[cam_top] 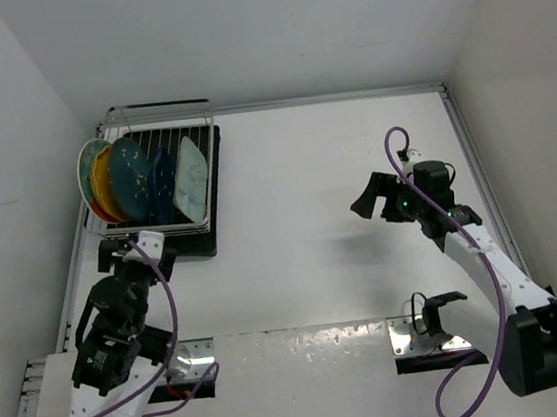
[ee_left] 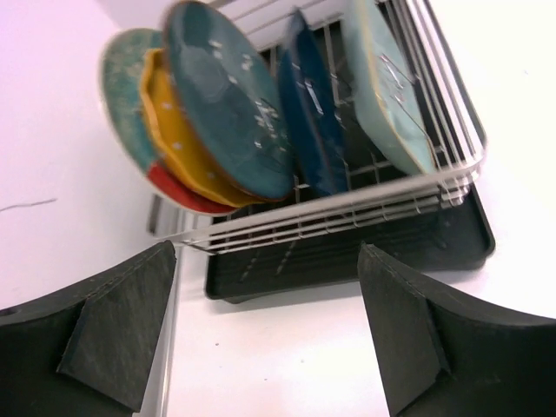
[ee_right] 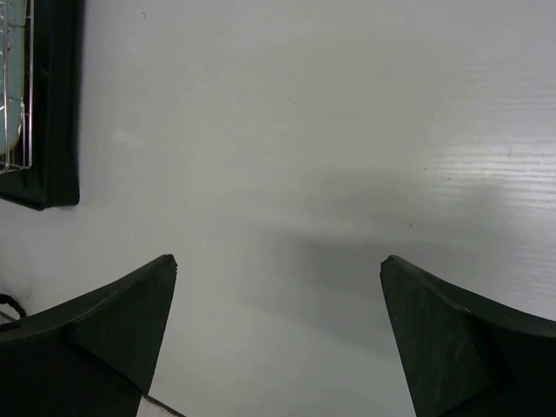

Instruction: Load the plates into the dish rack

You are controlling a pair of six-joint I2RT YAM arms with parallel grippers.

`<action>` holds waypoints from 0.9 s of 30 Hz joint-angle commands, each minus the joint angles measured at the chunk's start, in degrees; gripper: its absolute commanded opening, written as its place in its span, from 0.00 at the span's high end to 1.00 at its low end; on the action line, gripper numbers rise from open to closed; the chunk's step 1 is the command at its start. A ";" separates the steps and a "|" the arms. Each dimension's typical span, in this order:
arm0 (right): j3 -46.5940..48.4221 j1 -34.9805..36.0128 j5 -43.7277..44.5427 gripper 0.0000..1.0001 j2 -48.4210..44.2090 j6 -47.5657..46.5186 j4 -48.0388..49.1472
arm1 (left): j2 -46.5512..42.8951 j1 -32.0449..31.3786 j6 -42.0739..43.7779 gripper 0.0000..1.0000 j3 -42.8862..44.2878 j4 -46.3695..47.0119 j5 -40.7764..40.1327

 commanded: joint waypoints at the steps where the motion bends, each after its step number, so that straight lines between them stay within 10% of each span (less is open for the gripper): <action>1: -1.45 -0.61 -0.82 0.00 -3.56 0.22 0.24 | -2.80 0.28 4.68 0.09 -4.73 3.59 5.20; 27: -10.69 -0.61 1.38 0.00 -27.74 5.15 -18.84 | -8.86 -0.25 7.50 0.00 -16.35 5.96 18.46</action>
